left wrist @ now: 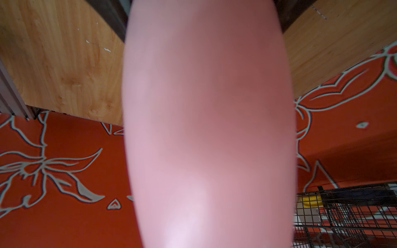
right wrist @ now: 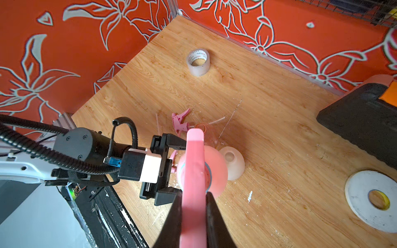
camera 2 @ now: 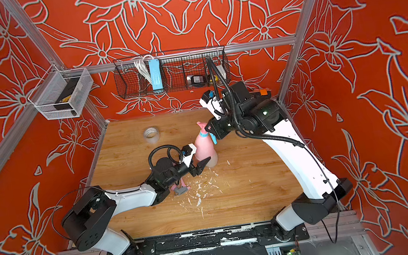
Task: Attach spray nozzles to spray bottles
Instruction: Screw the spray nozzle on the spray bottle.
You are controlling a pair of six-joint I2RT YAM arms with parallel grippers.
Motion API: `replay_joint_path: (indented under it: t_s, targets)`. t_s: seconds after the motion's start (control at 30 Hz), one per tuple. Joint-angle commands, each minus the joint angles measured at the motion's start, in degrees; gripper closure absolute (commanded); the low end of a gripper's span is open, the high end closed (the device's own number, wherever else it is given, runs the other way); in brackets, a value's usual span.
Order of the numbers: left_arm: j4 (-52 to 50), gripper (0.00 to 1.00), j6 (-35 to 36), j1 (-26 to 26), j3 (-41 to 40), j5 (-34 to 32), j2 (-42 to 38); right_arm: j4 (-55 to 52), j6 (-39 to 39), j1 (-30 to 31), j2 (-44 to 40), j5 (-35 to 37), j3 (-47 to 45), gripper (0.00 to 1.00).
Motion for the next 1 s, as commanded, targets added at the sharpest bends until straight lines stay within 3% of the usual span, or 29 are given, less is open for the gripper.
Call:
replay_joint_path:
  t_s: [0.0, 0.37, 0.73, 0.97]
  targets:
    - [1.92, 0.67, 1.22, 0.22, 1.28, 0.06, 0.38, -4.41, -2.52, 1.56, 1.68, 1.94, 2.10, 1.00]
    - [2.56, 0.67, 0.97, 0.22, 0.83, 0.05, 0.01, -7.54, -4.13, 2.08, 3.67, 3.66, 3.20, 1.00]
    - [6.49, 0.67, 1.05, 0.22, -0.95, 1.88, -1.23, -6.92, -6.46, 2.17, 4.04, -0.48, 0.91, 1.00]
    - [8.90, 0.67, 2.07, 0.22, -2.76, 1.12, -2.49, -8.09, -5.70, 2.06, 5.76, 2.04, 1.72, 0.98]
